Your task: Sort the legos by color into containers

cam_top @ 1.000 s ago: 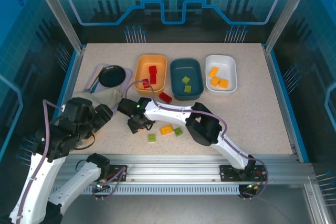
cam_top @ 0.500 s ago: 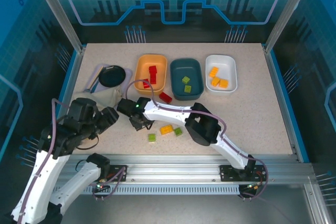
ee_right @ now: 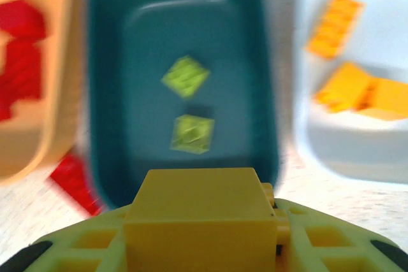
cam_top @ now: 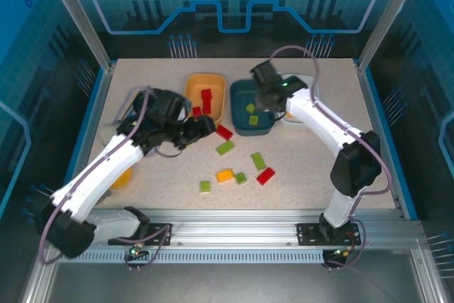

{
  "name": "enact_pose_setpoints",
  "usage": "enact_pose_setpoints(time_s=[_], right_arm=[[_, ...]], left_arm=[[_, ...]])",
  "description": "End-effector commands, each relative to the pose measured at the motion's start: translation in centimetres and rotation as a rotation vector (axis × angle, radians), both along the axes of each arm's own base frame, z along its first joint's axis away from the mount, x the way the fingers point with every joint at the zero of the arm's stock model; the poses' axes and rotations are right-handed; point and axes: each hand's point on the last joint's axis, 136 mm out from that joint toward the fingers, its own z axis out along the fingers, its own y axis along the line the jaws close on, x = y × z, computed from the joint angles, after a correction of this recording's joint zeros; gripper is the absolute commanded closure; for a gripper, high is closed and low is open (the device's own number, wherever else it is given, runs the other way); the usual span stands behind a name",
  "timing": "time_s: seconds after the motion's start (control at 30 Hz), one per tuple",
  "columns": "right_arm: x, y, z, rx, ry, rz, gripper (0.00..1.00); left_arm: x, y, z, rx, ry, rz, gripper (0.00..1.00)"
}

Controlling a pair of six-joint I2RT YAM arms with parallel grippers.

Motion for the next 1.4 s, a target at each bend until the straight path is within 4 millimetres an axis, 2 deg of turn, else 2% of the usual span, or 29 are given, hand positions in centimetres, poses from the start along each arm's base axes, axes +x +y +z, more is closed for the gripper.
enact_pose_setpoints(time_s=[0.0,0.13,0.23,0.43,0.57,0.67,0.93,1.0,1.1,1.2,1.3,1.37], right_arm=[[1.3,-3.3,-1.0,0.053,0.026,-0.087,0.65],[4.2,-7.8,-1.8,0.122,0.025,-0.261,0.65],[6.0,-10.4,-2.7,0.152,0.031,-0.370,0.64],[9.0,-13.5,-5.5,0.158,0.080,-0.492,0.64],[10.0,-15.1,-8.0,0.162,0.128,-0.568,0.63],[10.4,-15.5,-10.1,0.189,0.174,-0.600,0.62],[11.0,-15.3,-14.0,0.189,0.272,-0.624,0.58],[11.1,-15.3,-14.4,0.184,0.284,-0.621,0.54],[11.1,-15.2,-14.3,0.182,0.288,-0.619,0.45],[11.4,-15.0,-12.8,0.176,0.256,-0.602,0.33],[11.8,-14.6,-10.6,0.160,0.211,-0.577,0.27],[12.2,-14.1,-7.3,0.171,0.146,-0.556,0.27]], left_arm=[[3.4,-4.4,3.0,-0.061,-0.123,-0.099,0.22],[6.8,-8.1,2.6,-0.068,-0.125,-0.148,0.23],[9.4,-10.5,2.3,-0.079,-0.124,-0.183,0.23],[13.9,-14.5,2.2,-0.102,-0.134,-0.228,0.24],[16.1,-16.5,2.4,-0.123,-0.137,-0.239,0.24],[17.2,-17.5,2.2,-0.129,-0.130,-0.245,0.24],[17.6,-17.9,1.6,-0.119,-0.117,-0.252,0.25],[17.5,-17.8,1.5,-0.110,-0.113,-0.254,0.25],[17.2,-17.4,1.3,-0.093,-0.106,-0.251,0.25],[16.8,-16.9,1.8,-0.074,-0.110,-0.246,0.25],[16.3,-15.9,2.1,-0.047,-0.108,-0.228,0.25],[15.8,-14.9,2.3,-0.017,-0.101,-0.203,0.25]])
